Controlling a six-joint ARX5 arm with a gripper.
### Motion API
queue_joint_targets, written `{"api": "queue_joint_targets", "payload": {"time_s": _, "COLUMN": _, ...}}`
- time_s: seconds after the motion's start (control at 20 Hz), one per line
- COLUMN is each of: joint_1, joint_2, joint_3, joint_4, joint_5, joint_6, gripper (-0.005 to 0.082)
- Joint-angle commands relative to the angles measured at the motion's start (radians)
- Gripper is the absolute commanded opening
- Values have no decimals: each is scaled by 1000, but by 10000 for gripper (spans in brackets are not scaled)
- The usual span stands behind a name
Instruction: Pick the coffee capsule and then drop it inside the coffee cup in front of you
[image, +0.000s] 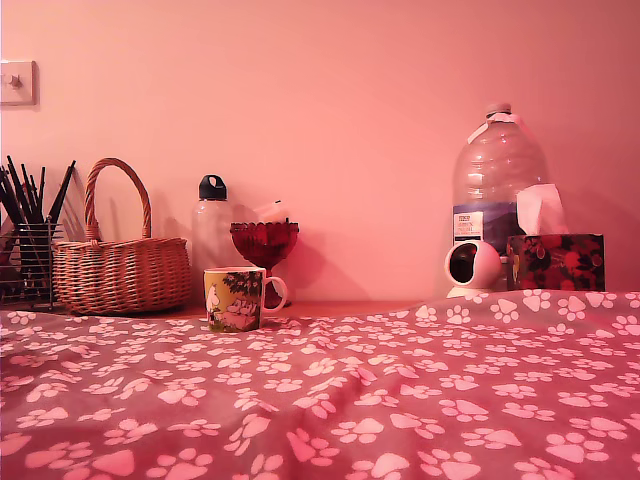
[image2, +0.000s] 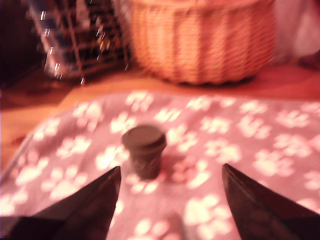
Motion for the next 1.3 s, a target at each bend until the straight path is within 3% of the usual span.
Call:
{"api": "queue_joint_targets", "payload": {"time_s": 0.0, "joint_1": 13, "joint_2": 40, "joint_3": 31, "joint_4": 9, "joint_5": -1, "joint_6": 9, "gripper": 586}}
{"api": "queue_joint_targets", "payload": {"time_s": 0.3, "joint_1": 19, "joint_2": 88, "joint_3": 153, "joint_4": -100, "joint_5": 26, "joint_6": 42, "gripper": 586}}
{"api": "queue_joint_targets", "payload": {"time_s": 0.65, "joint_1": 20, "joint_2": 154, "joint_3": 292, "joint_4": -230, "joint_5": 43, "joint_6": 42, "gripper": 586}}
{"api": "queue_joint_targets", "payload": {"time_s": 1.15, "joint_1": 19, "joint_2": 166, "joint_3": 335, "joint_4": -283, "joint_5": 43, "joint_6": 68, "gripper": 581}}
{"api": "queue_joint_targets", "payload": {"time_s": 1.25, "joint_1": 19, "joint_2": 166, "joint_3": 335, "joint_4": -284, "joint_5": 43, "joint_6": 69, "gripper": 534}}
